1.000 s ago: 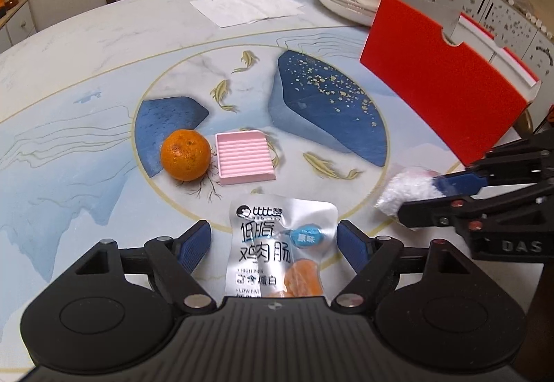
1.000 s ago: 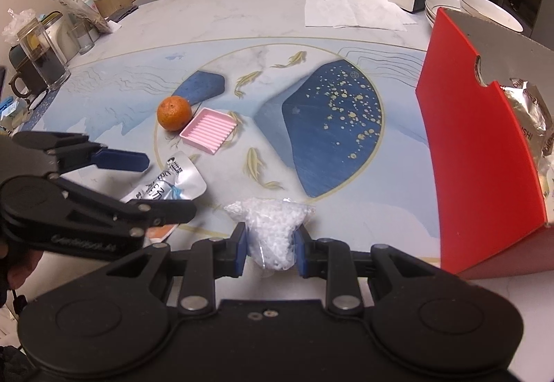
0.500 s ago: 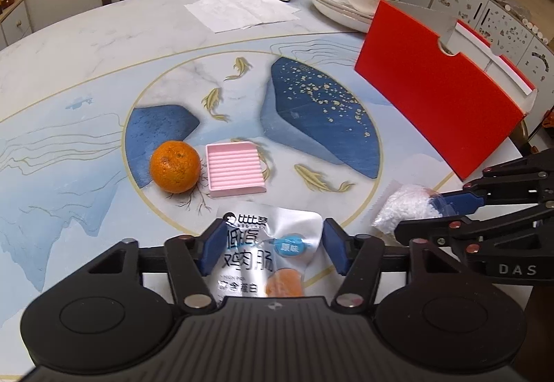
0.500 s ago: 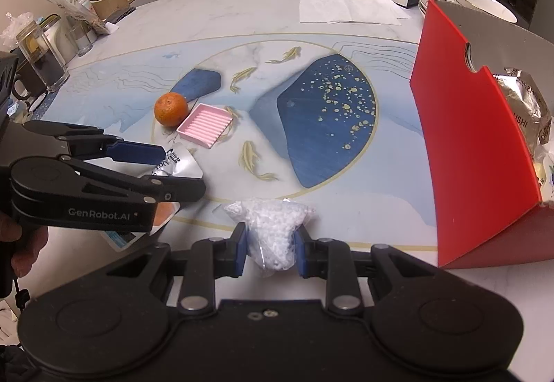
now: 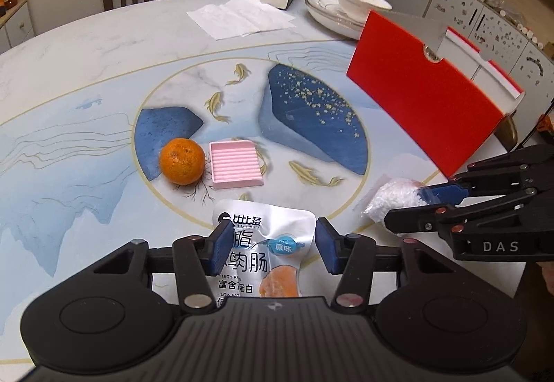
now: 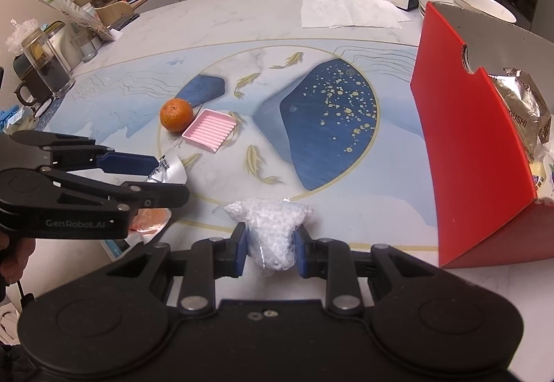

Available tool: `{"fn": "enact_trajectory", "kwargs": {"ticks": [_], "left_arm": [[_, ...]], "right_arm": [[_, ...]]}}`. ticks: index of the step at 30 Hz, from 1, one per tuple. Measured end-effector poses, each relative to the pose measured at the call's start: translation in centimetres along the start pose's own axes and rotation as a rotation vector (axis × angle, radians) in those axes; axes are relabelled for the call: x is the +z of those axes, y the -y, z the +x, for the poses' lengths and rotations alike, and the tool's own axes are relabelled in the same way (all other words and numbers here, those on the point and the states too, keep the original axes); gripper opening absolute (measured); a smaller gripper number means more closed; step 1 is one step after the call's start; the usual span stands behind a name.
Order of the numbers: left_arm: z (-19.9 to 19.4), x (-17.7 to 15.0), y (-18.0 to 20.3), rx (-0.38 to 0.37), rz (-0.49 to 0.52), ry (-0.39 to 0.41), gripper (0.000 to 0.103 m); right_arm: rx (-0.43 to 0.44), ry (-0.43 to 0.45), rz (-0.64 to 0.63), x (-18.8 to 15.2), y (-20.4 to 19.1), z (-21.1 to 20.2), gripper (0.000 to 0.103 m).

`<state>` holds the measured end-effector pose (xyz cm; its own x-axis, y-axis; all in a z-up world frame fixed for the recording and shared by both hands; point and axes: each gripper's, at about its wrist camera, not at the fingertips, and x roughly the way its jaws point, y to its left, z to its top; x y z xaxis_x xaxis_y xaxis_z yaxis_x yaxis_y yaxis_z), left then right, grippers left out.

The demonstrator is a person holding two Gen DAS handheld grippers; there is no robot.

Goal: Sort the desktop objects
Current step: 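Carry the sausage pack and the bead bag toward the red shoebox with both tools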

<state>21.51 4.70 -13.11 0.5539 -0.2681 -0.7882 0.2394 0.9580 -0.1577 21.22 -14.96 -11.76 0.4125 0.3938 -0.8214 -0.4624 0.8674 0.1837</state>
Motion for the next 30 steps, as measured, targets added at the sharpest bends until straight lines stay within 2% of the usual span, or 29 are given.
{"fn": "enact_trajectory", "kwargs": {"ticks": [1,2,10,12,13,16,18,23,30], "left_arm": [[-0.3,0.0,0.0,-0.006,-0.002,0.003,0.037],[-0.5,0.1,0.0,-0.023,-0.005,0.004,0.016],[-1.5,-0.3,0.1,-0.009,-0.002,0.003,0.016],[-2.3,-0.5,0.1,-0.029,-0.008,0.003,0.021],[-2.7,-0.6,0.0,-0.026,-0.016,0.001,0.03],[-3.3,-1.2,-0.2,-0.014,-0.049,-0.002,0.073],[-3.2,-1.5,-0.3,0.009,-0.059,-0.007,0.074],[-1.4,-1.8,-0.9,0.08,-0.152,-0.084,0.074],[0.4,-1.4,-1.4,0.148,-0.253,-0.131,0.074]], "right_arm": [[0.004,0.002,0.0,0.0,0.0,-0.2,0.026],[0.006,0.004,0.0,0.0,0.0,-0.4,0.026],[0.0,0.012,-0.01,-0.2,0.2,-1.7,0.026],[0.001,0.013,-0.002,-0.3,0.5,-1.8,0.026],[0.002,0.014,0.001,-0.4,0.5,-1.9,0.026],[0.01,0.011,0.007,-0.6,0.7,-2.0,0.026],[0.018,0.007,0.006,-0.8,0.8,-2.0,0.026],[0.033,-0.001,-0.009,-0.8,0.9,-1.9,0.026],[0.046,-0.012,-0.034,-0.5,1.6,-1.9,0.026]]}}
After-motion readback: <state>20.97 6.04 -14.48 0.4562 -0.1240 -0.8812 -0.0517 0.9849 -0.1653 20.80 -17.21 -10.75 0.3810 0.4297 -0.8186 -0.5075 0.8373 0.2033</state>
